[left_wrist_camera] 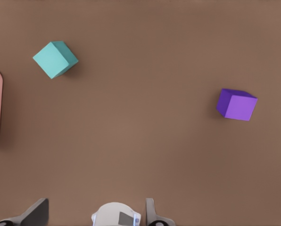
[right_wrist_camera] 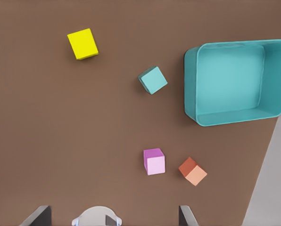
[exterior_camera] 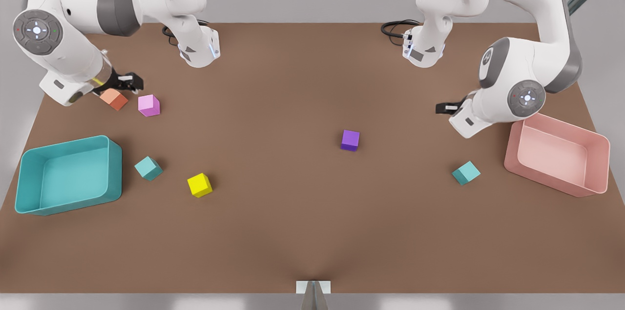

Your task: Stack the two blue cubes on top of each other

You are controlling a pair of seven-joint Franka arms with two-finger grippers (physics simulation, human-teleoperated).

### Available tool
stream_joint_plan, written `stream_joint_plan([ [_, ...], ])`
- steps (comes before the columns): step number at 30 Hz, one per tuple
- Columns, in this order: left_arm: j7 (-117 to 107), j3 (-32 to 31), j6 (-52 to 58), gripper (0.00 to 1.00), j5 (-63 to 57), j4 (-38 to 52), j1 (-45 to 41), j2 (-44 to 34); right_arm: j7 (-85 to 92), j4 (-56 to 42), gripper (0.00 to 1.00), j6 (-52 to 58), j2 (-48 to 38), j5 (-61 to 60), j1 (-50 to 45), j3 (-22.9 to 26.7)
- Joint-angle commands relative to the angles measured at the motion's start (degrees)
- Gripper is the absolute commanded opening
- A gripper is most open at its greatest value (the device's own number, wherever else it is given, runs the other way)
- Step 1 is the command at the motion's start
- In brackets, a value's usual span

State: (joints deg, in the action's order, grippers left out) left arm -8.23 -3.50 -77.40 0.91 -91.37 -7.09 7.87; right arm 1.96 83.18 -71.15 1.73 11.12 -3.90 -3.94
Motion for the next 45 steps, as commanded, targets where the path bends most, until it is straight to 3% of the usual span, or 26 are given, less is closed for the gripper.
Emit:
stream_joint_plan([
  [1,-7.15,-0.01,-4.25,1.00,0.32,0.05,-0.03,-0.05,1.12,0.31,1.00,-4.08,0.12,-0.13,-0.67,-0.01],
  [3,-7.06,-0.01,-4.34,1.00,0.32,0.05,0.06,-0.05,1.20,0.93,1.00,-4.00,6.44,0.30,-2.34,0.34],
  [6,-7.06,-0.01,-4.34,1.00,0.41,0.05,0.77,1.10,5.95,2.16,1.00,-13.30,19.01,0.39,-1.20,0.43],
  [15,-7.06,-0.01,-4.34,1.00,0.41,-0.04,0.77,1.62,48.39,23.08,1.00,-51.72,19.54,-6.46,6.10,0.25],
  [18,-7.06,-0.01,-4.34,1.00,0.41,-0.04,0.77,1.62,57.89,24.93,1.00,-54.80,20.07,-6.38,7.15,0.43],
  [23,-7.06,-0.01,-4.34,1.00,0.41,-0.04,0.77,1.62,57.54,29.58,1.00,-60.15,20.07,-5.94,10.66,1.84],
  [45,-7.06,-0.01,-4.34,1.00,0.41,-0.04,0.85,2.33,55.96,29.15,1.00,-65.87,25.61,-6.55,13.92,1.84],
])
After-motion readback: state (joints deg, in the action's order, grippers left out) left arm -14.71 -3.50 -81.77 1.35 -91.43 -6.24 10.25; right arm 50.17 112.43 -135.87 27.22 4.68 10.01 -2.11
